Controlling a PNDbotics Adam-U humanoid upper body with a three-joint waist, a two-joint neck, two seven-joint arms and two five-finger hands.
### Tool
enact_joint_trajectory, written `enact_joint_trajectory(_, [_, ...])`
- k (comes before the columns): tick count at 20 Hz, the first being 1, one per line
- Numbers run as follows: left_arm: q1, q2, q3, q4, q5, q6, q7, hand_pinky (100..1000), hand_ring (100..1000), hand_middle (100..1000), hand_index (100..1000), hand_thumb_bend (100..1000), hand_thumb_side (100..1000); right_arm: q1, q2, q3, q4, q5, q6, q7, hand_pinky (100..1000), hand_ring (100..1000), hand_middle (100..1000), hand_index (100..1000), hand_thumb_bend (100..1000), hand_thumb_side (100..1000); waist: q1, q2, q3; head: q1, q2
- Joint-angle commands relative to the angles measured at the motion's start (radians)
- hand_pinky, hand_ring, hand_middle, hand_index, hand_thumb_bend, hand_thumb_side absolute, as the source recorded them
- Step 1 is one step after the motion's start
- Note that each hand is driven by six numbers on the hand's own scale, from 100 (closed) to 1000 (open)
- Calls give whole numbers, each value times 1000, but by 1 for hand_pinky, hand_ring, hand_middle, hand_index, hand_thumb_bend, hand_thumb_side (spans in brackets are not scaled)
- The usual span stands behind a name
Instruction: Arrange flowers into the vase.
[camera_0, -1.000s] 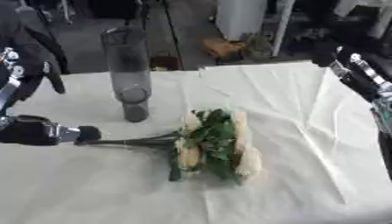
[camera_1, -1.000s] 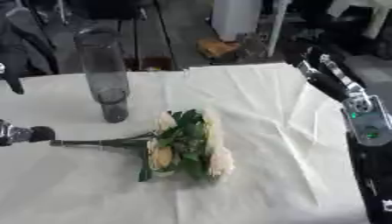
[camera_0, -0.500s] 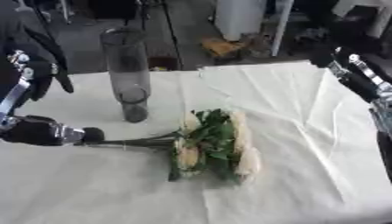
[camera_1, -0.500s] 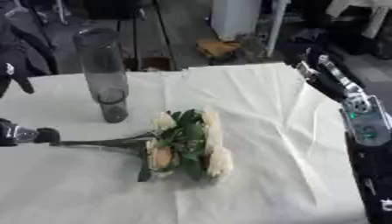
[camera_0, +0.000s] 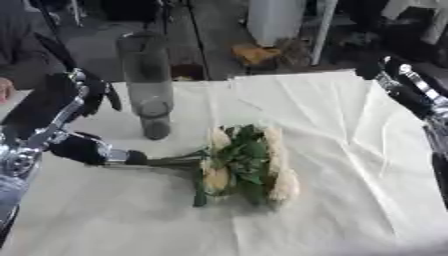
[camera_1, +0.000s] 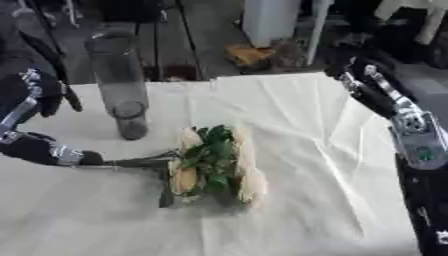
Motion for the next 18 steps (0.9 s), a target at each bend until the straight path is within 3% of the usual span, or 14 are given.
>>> enact_joint_trajectory(1, [-36, -35, -2, 74, -55, -19, 6, 178, 276, 247, 526, 1000, 762, -18, -17, -1, -10, -8, -3, 4, 821, 781, 693, 909, 100, 788, -2, -10, -4, 5, -6])
enact_joint_trajectory(7, [-57, -80, 0, 200, -111, -58, 54, 187, 282, 251, 529, 1000, 767, -17, -16, -1, -9, -9, -3, 5, 821, 781, 693, 909, 100, 789, -3, -8, -6, 4, -3])
enact_joint_trajectory(11, [-60, -105, -3, 238, -122, -73, 65, 252, 331, 296, 557, 1000, 772, -18, -15, -1, -9, -9, -4, 6, 821, 781, 693, 909, 100, 790, -5, -7, -6, 3, -4])
enact_joint_trajectory(18, [-64, -122, -8, 255, -122, -83, 66, 275, 346, 307, 568, 1000, 773, -19, -15, 0, -5, -10, -6, 6, 822, 781, 693, 909, 100, 791, -9, -5, -6, 0, -3])
